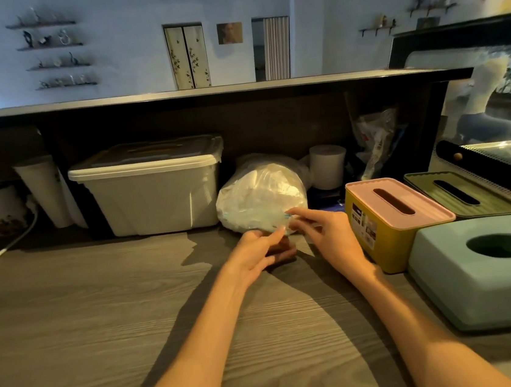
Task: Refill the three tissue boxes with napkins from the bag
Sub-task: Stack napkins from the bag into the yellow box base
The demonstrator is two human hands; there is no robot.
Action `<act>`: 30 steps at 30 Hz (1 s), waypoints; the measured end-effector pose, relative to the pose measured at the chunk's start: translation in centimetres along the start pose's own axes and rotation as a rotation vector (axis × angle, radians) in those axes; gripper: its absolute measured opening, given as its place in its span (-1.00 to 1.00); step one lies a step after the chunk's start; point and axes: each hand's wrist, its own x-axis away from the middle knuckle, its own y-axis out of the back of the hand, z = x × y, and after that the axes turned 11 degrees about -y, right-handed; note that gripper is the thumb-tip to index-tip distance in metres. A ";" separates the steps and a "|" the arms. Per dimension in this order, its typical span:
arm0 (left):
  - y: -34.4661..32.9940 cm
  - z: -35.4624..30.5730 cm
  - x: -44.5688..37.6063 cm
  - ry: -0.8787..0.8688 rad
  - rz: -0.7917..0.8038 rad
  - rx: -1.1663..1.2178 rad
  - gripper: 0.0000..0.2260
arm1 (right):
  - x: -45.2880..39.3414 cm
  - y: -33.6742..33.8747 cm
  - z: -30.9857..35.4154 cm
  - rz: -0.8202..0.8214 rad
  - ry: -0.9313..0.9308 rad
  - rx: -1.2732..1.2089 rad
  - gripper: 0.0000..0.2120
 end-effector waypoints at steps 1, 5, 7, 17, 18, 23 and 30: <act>0.7 -0.5 0.4 0.043 0.022 -0.038 -0.79 | 0.0 0.0 0.1 -0.005 0.002 -0.006 -0.70; 3.6 -1.6 2.2 0.087 -0.019 -0.096 -0.84 | 0.0 -0.2 0.6 -0.016 0.012 0.001 -0.71; 4.8 -2.3 3.4 0.062 -0.046 -0.148 -0.84 | 0.0 -0.2 1.2 -0.052 0.017 -0.005 -0.72; 3.3 -8.5 5.4 -0.341 -0.049 -0.289 -0.79 | -0.8 2.7 6.8 -0.170 -0.044 -0.257 -0.77; 2.1 -8.9 5.0 -0.361 -0.029 -0.289 -0.79 | -1.3 3.3 7.0 -0.188 -0.058 -0.239 -0.78; -2.5 -9.6 3.1 -0.375 0.088 -0.371 -0.78 | -4.3 6.8 5.4 -0.354 -0.212 -0.163 -0.86; 0.4 -6.8 2.2 -0.594 -0.153 -0.743 -0.87 | -8.6 8.6 1.3 -0.489 -0.422 0.081 -0.89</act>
